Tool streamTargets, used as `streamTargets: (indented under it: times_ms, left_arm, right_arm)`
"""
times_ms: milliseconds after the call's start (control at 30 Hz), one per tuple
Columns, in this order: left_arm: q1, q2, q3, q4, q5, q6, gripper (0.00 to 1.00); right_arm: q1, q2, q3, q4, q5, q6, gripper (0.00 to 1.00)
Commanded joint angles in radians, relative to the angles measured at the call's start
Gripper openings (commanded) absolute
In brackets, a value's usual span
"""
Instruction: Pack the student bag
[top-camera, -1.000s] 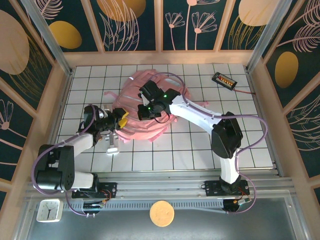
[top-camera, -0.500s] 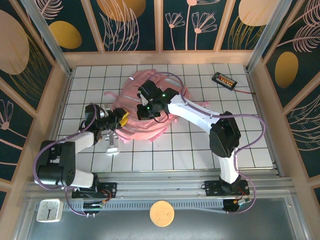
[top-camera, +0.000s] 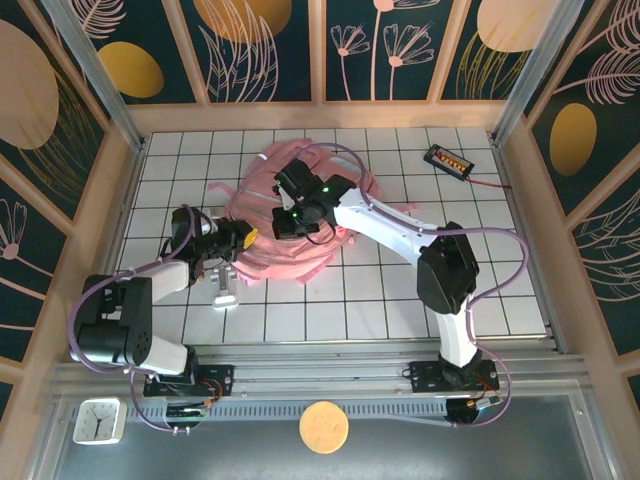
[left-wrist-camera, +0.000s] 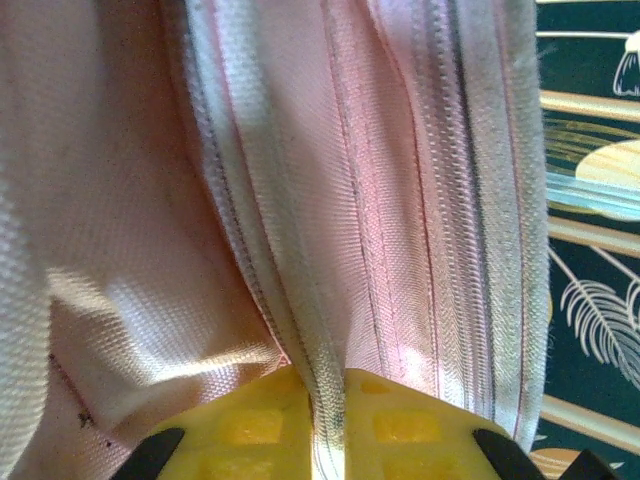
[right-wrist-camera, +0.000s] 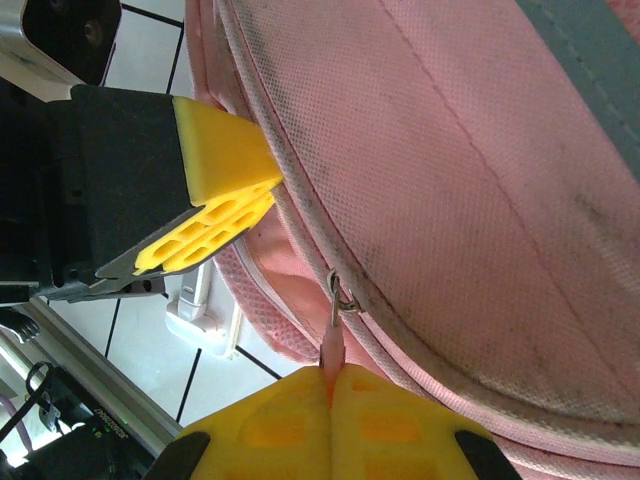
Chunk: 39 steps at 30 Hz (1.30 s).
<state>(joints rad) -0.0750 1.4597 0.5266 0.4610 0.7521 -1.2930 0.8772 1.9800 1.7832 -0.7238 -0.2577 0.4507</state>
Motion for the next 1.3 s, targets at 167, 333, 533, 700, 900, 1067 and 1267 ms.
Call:
streamTargets:
  times_ms: [167,333,533,700,900,1067,1267]
  left_arm:
    - [-0.007,0.001,0.027,0.051,0.007,-0.012,0.00]
    - [-0.006,-0.007,0.030,0.052,0.002,-0.012,0.00]
    - [-0.006,-0.017,0.027,0.053,-0.007,-0.012,0.00]
    - [-0.006,-0.037,0.026,0.041,-0.026,-0.014,0.00]
    - [-0.006,-0.056,0.014,0.039,-0.035,-0.015,0.00]
    - [-0.007,-0.079,-0.009,0.036,-0.042,-0.015,0.00]
    - [-0.005,-0.099,-0.020,0.024,-0.040,-0.007,0.00]
  right_arm:
    - [0.021,0.004,0.038,0.000,-0.015,-0.027,0.00]
    - [0.020,-0.015,0.007,-0.003,-0.010,-0.031,0.00]
    - [0.020,-0.072,-0.072,-0.012,0.014,-0.047,0.00]
    - [0.017,-0.126,-0.154,-0.012,0.025,-0.055,0.00]
    - [0.008,-0.173,-0.226,-0.002,0.032,-0.057,0.00]
    - [0.002,-0.193,-0.248,0.001,0.040,-0.058,0.00]
    - [-0.013,-0.216,-0.277,0.002,0.044,-0.067,0.00]
